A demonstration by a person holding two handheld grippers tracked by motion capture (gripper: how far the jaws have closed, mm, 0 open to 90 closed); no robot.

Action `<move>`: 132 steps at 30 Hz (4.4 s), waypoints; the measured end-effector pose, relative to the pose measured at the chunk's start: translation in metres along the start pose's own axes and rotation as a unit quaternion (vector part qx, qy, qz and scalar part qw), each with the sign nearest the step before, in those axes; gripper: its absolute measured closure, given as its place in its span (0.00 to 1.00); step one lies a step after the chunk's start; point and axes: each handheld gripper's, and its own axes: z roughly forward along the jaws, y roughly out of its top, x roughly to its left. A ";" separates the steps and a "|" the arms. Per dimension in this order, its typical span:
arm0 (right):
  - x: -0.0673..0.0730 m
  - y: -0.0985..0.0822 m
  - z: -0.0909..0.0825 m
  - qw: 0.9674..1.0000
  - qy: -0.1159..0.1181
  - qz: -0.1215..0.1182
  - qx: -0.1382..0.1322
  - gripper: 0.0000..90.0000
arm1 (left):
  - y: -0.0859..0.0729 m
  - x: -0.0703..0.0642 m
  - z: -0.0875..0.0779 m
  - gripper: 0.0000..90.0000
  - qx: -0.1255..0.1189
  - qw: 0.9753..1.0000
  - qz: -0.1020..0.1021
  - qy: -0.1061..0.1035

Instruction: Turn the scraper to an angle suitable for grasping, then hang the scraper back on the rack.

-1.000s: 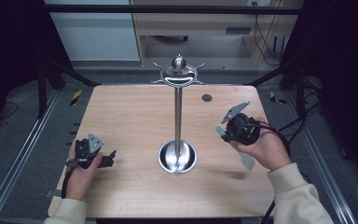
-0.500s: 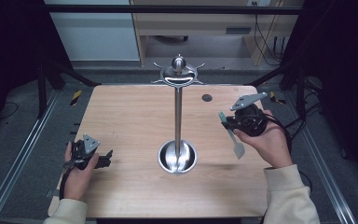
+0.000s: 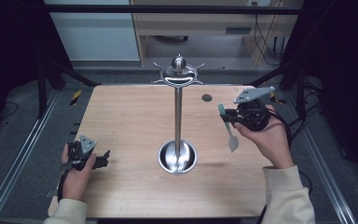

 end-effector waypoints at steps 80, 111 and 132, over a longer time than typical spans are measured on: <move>0.016 0.019 -0.044 0.981 0.084 0.028 -0.173 0.83 | 0.005 0.006 -0.007 0.04 -0.015 1.000 0.000 0.007; 0.012 0.041 -0.062 0.978 0.112 0.031 -0.171 0.83 | 0.008 0.019 -0.021 0.04 -0.025 1.000 0.015 0.011; 0.014 0.063 -0.060 0.975 0.155 0.012 -0.159 0.83 | 0.006 0.024 -0.029 0.04 -0.028 0.999 0.010 0.015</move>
